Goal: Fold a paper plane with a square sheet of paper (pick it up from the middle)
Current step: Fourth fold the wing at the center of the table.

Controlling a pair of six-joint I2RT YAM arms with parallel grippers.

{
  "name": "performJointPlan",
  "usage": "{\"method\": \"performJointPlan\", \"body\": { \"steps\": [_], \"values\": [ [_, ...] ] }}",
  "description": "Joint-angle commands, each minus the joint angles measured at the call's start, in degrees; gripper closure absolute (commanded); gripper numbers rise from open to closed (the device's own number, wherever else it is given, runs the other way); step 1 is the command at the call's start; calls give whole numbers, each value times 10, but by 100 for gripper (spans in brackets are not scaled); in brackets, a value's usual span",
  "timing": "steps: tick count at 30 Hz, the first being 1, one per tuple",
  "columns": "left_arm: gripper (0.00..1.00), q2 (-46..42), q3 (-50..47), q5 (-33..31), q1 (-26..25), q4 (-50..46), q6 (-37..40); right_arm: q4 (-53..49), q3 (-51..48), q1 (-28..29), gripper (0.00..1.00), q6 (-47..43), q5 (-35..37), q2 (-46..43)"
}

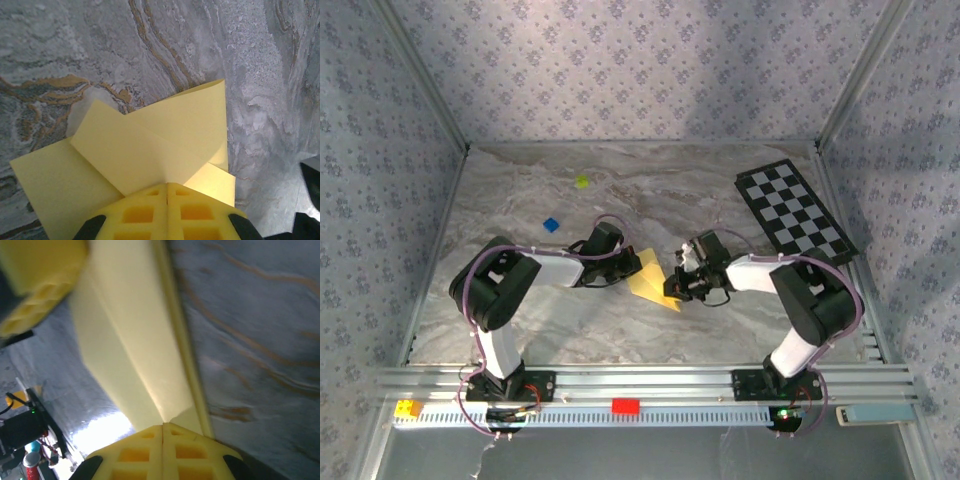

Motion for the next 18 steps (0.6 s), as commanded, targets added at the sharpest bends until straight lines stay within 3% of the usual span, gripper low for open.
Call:
{"method": "performJointPlan", "body": {
  "steps": [1, 18],
  "values": [
    [100, 17, -7, -15, 7, -49, 2, -15, -33, -7, 94, -12, 12, 2],
    [100, 18, -5, -12, 8, -54, 4, -31, -91, -38, 87, -7, -5, -127]
  ]
}}
